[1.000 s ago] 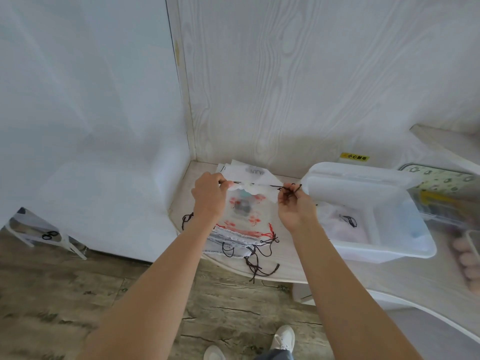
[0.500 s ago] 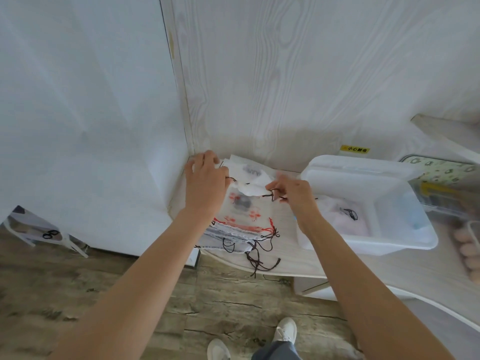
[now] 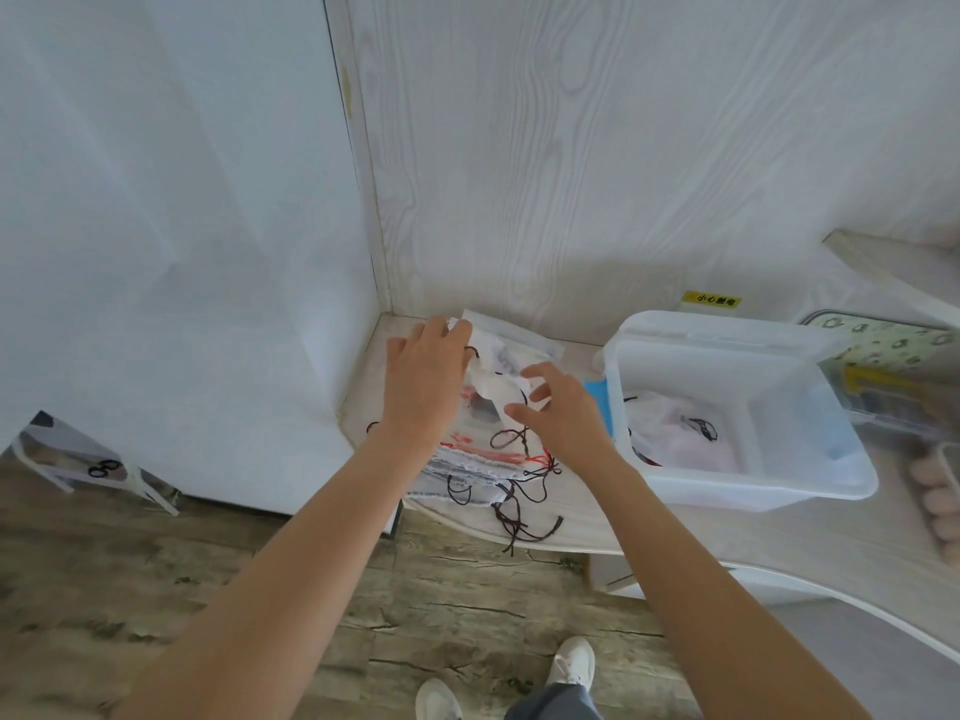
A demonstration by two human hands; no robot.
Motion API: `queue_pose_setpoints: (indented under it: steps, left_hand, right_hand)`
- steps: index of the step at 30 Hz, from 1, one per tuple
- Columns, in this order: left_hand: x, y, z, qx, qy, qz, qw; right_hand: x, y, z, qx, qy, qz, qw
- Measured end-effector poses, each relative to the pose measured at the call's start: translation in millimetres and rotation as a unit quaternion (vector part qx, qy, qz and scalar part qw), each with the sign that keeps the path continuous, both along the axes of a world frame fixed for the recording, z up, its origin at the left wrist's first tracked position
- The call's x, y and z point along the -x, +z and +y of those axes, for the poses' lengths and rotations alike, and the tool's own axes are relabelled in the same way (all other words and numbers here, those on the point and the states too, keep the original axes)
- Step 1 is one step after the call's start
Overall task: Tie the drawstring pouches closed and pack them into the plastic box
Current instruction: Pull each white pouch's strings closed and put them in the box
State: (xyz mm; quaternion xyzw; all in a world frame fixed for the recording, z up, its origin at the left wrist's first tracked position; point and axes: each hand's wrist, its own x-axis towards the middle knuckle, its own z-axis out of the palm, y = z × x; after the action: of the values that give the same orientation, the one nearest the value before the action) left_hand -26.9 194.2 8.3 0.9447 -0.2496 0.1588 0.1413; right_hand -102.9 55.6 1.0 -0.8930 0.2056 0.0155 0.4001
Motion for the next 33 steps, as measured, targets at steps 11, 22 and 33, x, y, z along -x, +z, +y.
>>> queue_pose_setpoints:
  steps: [11,22,33]
  left_hand:
    - [-15,6,22,0.176,-0.065,0.319,0.929]
    - [-8,11,34,0.436,-0.011,0.692,0.575]
    - [16,1,13,0.692,-0.098,0.645,0.309]
  right_hand:
    - [-3,3,-5,-0.288,-0.112,-0.029,0.951]
    - [-3,13,-8,-0.563,-0.149,-0.013,0.812]
    - [-8,20,-6,-0.399,-0.172,-0.142,0.89]
